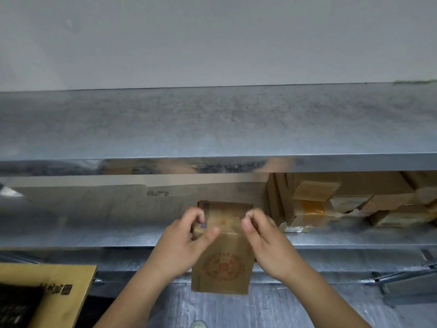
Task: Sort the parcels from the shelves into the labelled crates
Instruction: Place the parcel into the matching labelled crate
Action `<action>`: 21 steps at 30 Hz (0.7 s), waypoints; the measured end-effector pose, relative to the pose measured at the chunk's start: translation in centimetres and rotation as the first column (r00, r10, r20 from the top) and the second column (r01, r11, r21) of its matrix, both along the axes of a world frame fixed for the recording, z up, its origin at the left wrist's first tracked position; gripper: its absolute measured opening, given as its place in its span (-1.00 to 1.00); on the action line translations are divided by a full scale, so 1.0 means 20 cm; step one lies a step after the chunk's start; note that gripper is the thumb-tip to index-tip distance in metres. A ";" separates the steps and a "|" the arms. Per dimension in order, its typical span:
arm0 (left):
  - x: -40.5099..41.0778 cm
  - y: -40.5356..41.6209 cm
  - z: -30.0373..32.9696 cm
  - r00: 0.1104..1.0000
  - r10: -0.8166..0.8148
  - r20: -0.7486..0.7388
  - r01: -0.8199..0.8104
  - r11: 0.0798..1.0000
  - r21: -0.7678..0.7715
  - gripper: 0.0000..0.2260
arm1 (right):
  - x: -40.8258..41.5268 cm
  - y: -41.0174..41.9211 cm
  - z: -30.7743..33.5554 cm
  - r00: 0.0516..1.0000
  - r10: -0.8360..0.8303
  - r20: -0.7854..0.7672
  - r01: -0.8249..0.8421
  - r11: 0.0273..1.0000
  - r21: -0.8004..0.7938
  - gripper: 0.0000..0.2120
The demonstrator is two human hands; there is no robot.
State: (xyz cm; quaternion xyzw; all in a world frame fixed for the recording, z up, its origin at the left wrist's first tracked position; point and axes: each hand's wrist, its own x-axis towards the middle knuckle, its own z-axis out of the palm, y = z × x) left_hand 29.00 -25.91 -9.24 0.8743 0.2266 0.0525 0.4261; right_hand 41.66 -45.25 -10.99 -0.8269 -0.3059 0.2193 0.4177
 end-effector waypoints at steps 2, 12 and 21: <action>-0.04 -0.04 0.06 0.998 0.030 0.059 -0.033 0.998 0.059 -0.60 | -0.03 -0.02 0.03 1.000 0.000 0.026 -0.001 0.998 0.058 -0.62; -0.34 -0.23 0.26 0.992 0.043 -0.117 -0.046 0.999 -0.025 -0.06 | -0.07 -0.14 0.10 0.941 0.320 -0.109 -0.318 0.947 0.038 -0.04; -0.58 -0.36 0.22 0.958 0.285 0.019 -0.285 0.955 0.075 -0.71 | -0.26 -0.09 0.09 0.921 0.389 0.014 -0.387 0.912 0.137 -0.45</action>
